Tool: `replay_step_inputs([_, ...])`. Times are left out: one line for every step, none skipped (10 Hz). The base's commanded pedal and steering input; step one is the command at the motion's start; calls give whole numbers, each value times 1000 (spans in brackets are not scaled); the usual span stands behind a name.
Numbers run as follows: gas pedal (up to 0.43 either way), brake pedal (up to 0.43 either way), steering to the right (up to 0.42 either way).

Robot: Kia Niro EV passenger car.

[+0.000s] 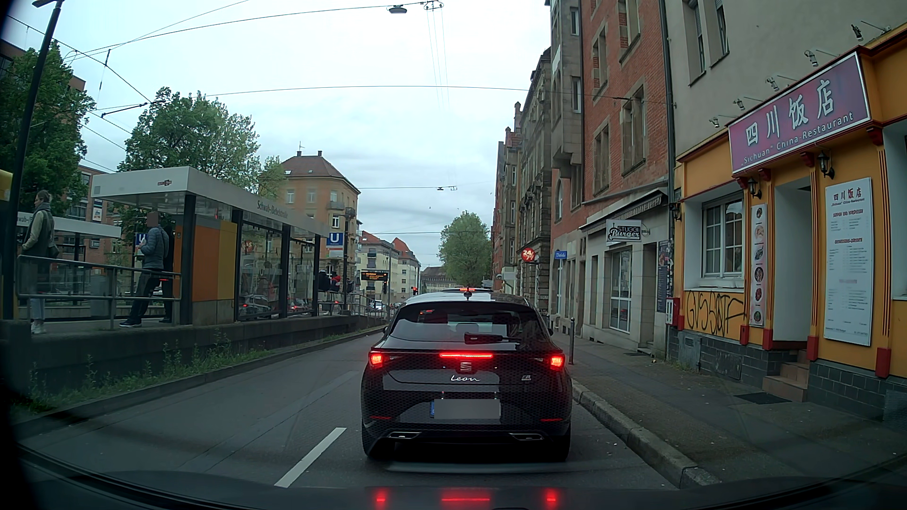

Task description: Follow the waypoints while adhering to traffic rules and regulations

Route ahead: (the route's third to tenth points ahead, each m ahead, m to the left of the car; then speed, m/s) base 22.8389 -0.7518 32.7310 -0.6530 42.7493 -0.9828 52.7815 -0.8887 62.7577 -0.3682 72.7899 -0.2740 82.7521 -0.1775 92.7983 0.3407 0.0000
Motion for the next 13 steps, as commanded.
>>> replay_step_inputs([0, 274, -35])
replay_step_inputs([0, 274, -35])
replay_step_inputs([0, 274, -35])
replay_step_inputs([0, 274, -35])
replay_step_inputs([0, 274, -35])
replay_step_inputs([0, 274, -35])
replay_step_inputs([0, 274, -35])
replay_step_inputs([0, 268, -35])
replay_step_inputs([0, 274, -35])
replay_step_inputs([0, 274, -35])
replay_step_inputs([0, 274, -35])
replay_step_inputs([0, 268, -35])
replay_step_inputs([0, 274, -35])
